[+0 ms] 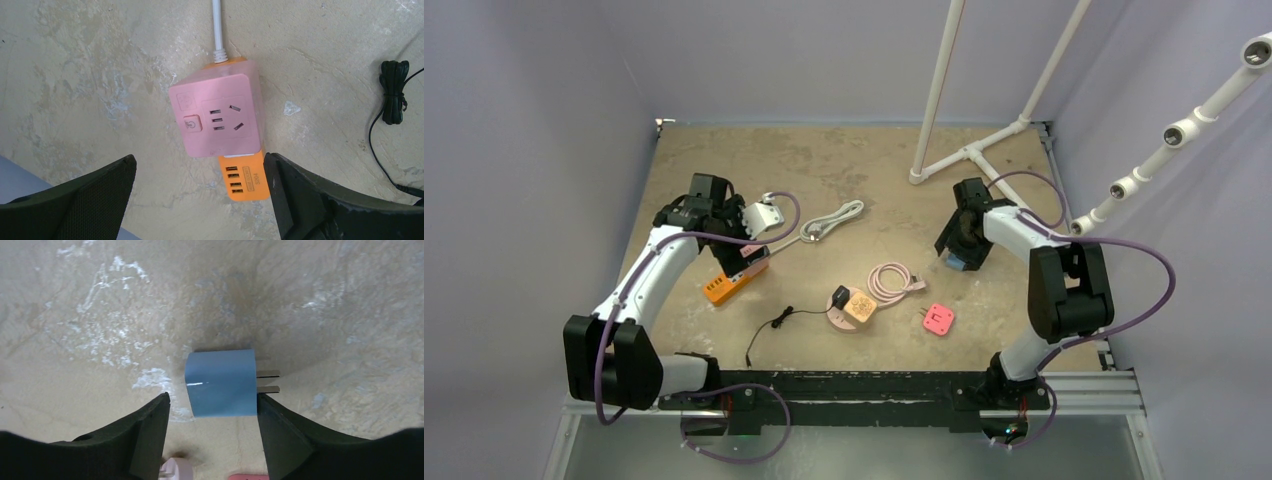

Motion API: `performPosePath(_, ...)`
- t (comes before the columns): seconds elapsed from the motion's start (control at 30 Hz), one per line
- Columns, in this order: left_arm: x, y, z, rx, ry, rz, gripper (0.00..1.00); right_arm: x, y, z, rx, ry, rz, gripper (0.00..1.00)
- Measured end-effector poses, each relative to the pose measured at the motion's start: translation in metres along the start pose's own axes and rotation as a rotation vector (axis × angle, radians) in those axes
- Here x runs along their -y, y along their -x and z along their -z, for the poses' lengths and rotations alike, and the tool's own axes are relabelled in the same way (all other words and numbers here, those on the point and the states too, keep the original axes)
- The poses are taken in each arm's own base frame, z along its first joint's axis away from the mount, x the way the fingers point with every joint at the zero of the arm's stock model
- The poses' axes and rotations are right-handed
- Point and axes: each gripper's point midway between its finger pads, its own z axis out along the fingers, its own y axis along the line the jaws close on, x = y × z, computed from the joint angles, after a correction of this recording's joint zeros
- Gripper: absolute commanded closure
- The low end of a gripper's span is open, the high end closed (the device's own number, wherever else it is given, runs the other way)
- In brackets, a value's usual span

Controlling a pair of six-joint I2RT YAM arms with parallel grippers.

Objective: Insert the plug
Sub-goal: Move the plug to the center of the board.

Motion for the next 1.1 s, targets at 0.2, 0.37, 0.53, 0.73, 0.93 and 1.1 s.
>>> performPosePath(0.2, -0.001, 0.000, -0.001, 0.001, 0.002, -0.001, 0.01, -0.013, 0.000, 0.001, -0.005, 0.053, -0.015, 0.54)
performPosePath(0.37, 0.002, -0.002, -0.003, -0.004, -0.003, 0.000, 0.01, -0.020, 0.003, 0.003, -0.001, 0.080, -0.025, 0.61)
performPosePath(0.53, 0.007, -0.008, -0.008, -0.015, -0.017, 0.003, 0.01, -0.027, 0.006, 0.004, 0.003, 0.110, -0.029, 0.42)
performPosePath(0.73, 0.009, -0.008, -0.010, -0.009, -0.027, 0.004, 0.01, -0.032, 0.005, 0.005, -0.006, 0.136, -0.030, 0.51)
performPosePath(0.93, 0.012, -0.003, -0.007, 0.009, -0.048, 0.006, 0.01, -0.037, 0.009, 0.005, 0.010, 0.157, -0.032, 0.70)
performPosePath(1.1, 0.007, 0.017, 0.005, 0.074, -0.054, 0.002, 0.01, -0.043, 0.013, 0.007, 0.024, 0.172, -0.013, 0.75)
